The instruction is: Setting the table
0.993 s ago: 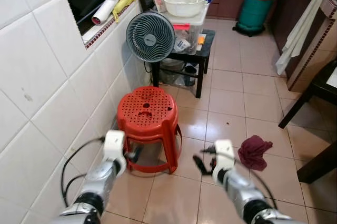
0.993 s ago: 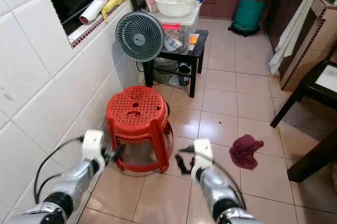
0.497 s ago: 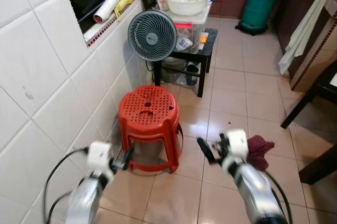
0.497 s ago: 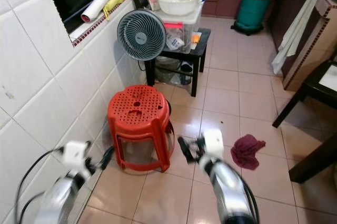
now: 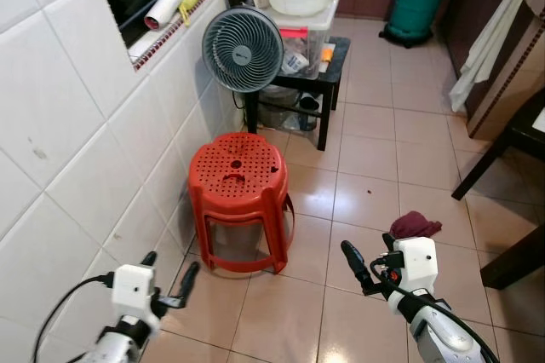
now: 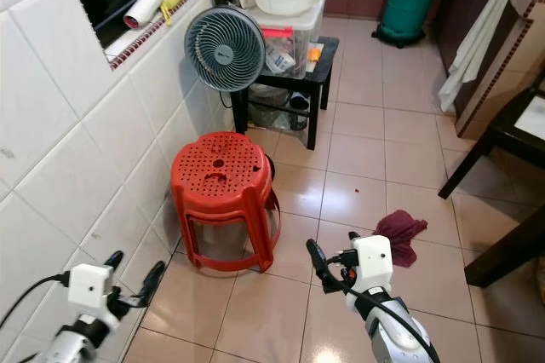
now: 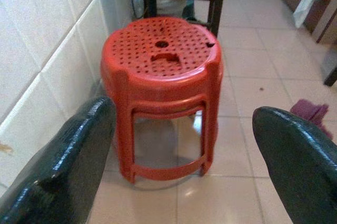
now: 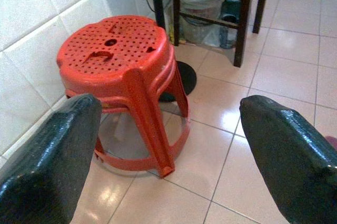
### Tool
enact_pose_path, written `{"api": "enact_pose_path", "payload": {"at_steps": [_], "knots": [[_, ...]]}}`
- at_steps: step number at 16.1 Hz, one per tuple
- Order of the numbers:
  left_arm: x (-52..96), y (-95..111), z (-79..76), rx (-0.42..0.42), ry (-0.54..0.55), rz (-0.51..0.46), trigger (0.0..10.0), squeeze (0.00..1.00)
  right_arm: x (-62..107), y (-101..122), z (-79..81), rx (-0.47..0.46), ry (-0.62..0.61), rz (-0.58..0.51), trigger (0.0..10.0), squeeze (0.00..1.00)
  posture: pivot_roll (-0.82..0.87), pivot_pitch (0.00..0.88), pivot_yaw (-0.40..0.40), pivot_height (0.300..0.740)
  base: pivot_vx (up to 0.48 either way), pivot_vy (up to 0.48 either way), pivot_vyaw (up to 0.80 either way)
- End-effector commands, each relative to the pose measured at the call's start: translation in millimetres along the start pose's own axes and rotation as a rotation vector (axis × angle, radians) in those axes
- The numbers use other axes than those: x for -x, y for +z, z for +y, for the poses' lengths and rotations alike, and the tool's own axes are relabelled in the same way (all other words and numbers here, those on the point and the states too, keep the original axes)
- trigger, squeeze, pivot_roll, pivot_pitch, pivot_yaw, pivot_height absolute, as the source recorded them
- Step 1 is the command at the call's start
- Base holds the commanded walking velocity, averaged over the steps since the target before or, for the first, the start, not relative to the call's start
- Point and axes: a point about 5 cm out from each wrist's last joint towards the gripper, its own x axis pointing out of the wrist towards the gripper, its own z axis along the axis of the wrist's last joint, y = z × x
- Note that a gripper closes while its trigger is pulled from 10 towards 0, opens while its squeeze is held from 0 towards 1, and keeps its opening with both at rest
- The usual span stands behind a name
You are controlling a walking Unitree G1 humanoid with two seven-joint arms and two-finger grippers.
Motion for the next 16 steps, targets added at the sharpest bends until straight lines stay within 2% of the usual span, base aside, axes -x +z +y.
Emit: {"api": "enact_pose_path", "payload": {"at_steps": [1,3,4,6,11,13,16], "knots": [[3.8,-10.8,4.0,0.021,0.014,0.036,10.0,0.00,-0.8,3.6,3.3,-0.007,0.001,-0.003,10.0,0.00,-0.13,0.071,0.043,0.740,0.000,0.000,0.00],[7.5,-38.3,9.4,0.060,0.068,0.140,10.0,0.00,-1.9,1.4,5.5,-0.026,-0.018,0.016,10.0,0.00,-0.14,0.068,0.046,0.740,0.000,0.000,-0.39],[8.4,-41.1,10.2,0.072,0.078,0.152,10.0,0.00,-2.4,1.3,6.0,-0.028,-0.020,0.018,10.0,0.00,-0.14,0.068,0.046,0.740,0.000,0.000,-0.78],[-4.4,-32.0,15.2,0.076,0.103,0.132,10.0,0.00,-5.6,0.2,5.0,-0.046,-0.044,0.031,10.0,0.00,-0.14,0.064,0.044,0.740,0.000,0.000,-0.77],[-18.8,-31.6,22.9,0.094,0.136,0.153,10.0,0.00,-12.4,5.6,9.6,-0.037,-0.030,0.030,10.0,0.00,-0.13,0.061,0.043,0.740,0.000,0.000,-0.77],[-19.5,-30.1,27.9,0.101,0.168,0.144,10.0,0.00,-12.3,7.0,10.5,-0.036,-0.031,0.025,10.0,0.00,-0.13,0.061,0.043,0.740,0.000,0.000,-0.77],[-17.8,-25.9,35.3,0.115,0.246,0.081,10.0,0.00,-8.4,15.2,7.2,-0.037,-0.059,-0.015,10.0,0.00,-0.14,0.068,0.045,0.740,0.000,0.000,-0.78]]}}
